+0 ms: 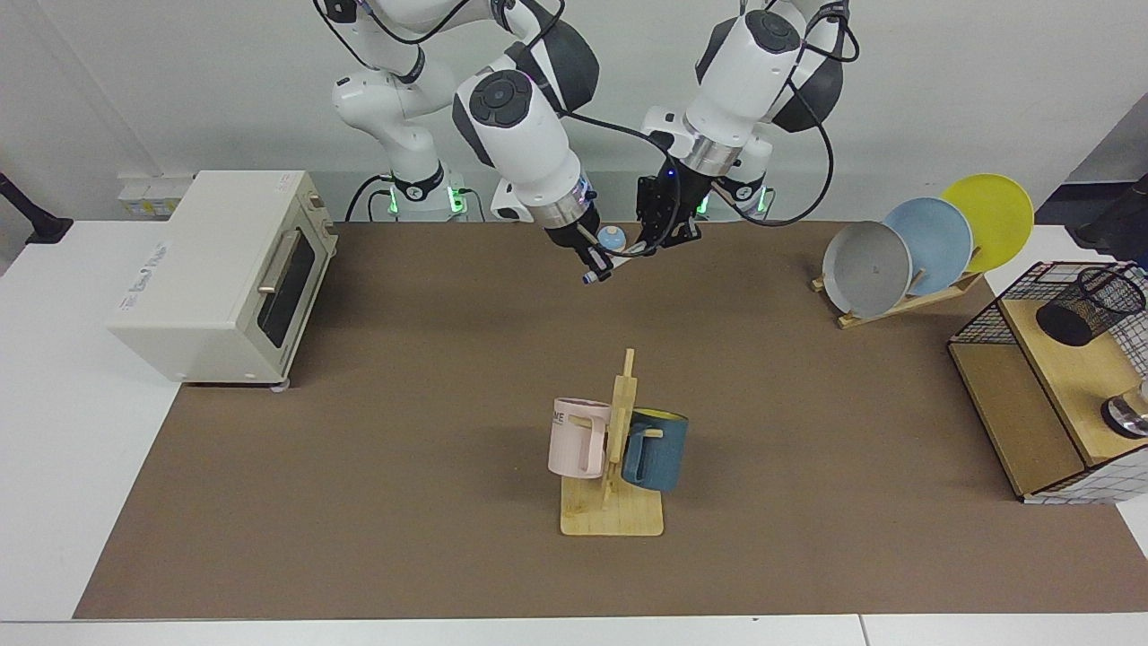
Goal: Put markers into pen holder
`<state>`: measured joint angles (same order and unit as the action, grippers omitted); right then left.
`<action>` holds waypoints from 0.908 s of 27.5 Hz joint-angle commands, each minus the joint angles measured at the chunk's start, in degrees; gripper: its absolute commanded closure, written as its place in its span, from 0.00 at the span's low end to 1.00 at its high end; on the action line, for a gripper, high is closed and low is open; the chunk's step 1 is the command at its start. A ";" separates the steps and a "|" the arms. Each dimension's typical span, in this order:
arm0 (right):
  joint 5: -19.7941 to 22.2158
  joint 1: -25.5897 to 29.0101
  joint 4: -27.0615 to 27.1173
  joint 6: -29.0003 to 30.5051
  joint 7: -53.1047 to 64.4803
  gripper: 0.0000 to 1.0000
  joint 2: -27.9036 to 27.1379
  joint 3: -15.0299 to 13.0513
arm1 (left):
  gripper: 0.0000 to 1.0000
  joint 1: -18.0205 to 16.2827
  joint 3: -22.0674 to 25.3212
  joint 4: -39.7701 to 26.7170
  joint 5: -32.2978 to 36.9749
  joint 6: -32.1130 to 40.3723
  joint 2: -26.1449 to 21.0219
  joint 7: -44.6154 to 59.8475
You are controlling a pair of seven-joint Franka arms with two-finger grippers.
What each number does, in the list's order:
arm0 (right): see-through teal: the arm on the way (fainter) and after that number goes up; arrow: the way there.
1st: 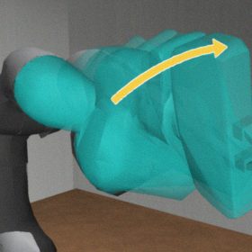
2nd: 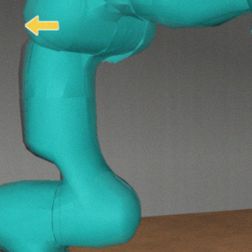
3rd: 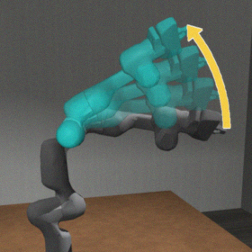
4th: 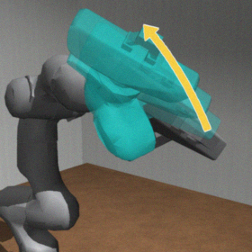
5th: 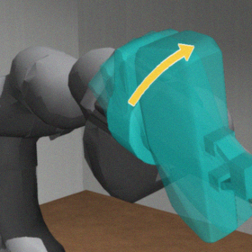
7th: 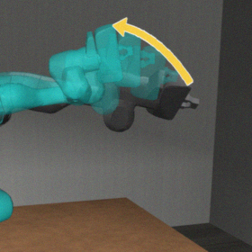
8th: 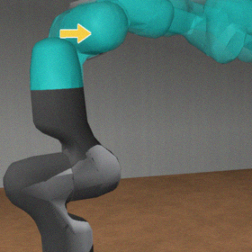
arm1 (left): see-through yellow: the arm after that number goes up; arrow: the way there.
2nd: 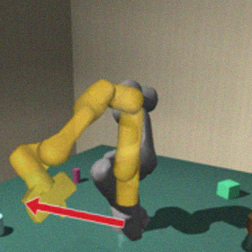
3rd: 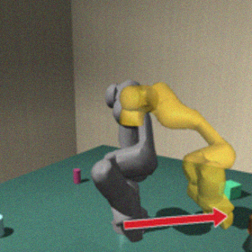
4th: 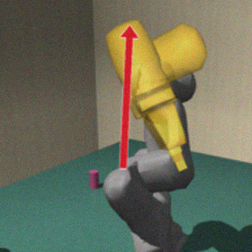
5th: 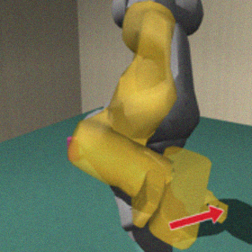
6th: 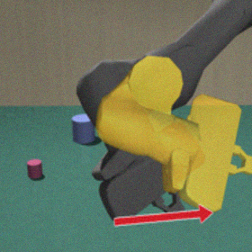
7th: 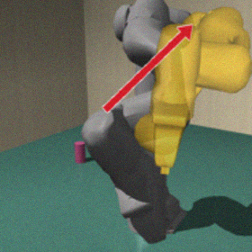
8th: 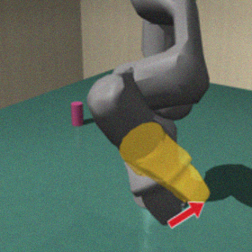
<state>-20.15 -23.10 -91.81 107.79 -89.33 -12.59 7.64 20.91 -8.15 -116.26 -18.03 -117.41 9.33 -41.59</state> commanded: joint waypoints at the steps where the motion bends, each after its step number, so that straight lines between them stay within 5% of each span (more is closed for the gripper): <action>1: -1.38 -0.10 -0.56 0.58 1.78 0.00 0.46 -0.17 | 1.00 1.32 0.77 -1.69 -0.60 -0.54 1.13 0.10; 15: 0.02 7.19 -0.56 -7.40 22.50 0.00 1.25 -0.96 | 1.00 0.45 0.94 -1.69 3.70 1.57 1.22 0.02; 20: 5.55 10.44 -2.22 -10.32 36.31 0.00 3.44 -0.88 | 1.00 -0.17 1.38 -1.69 5.55 2.10 1.22 0.02; 25: 6.79 14.66 -3.02 -11.81 48.78 0.00 4.24 -0.96 | 1.00 -1.49 1.38 -1.69 6.43 2.80 1.13 -0.07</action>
<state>-14.91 -11.95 -92.34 97.47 -51.64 -10.75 6.14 20.47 -6.96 -116.76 -13.20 -115.63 9.33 -41.61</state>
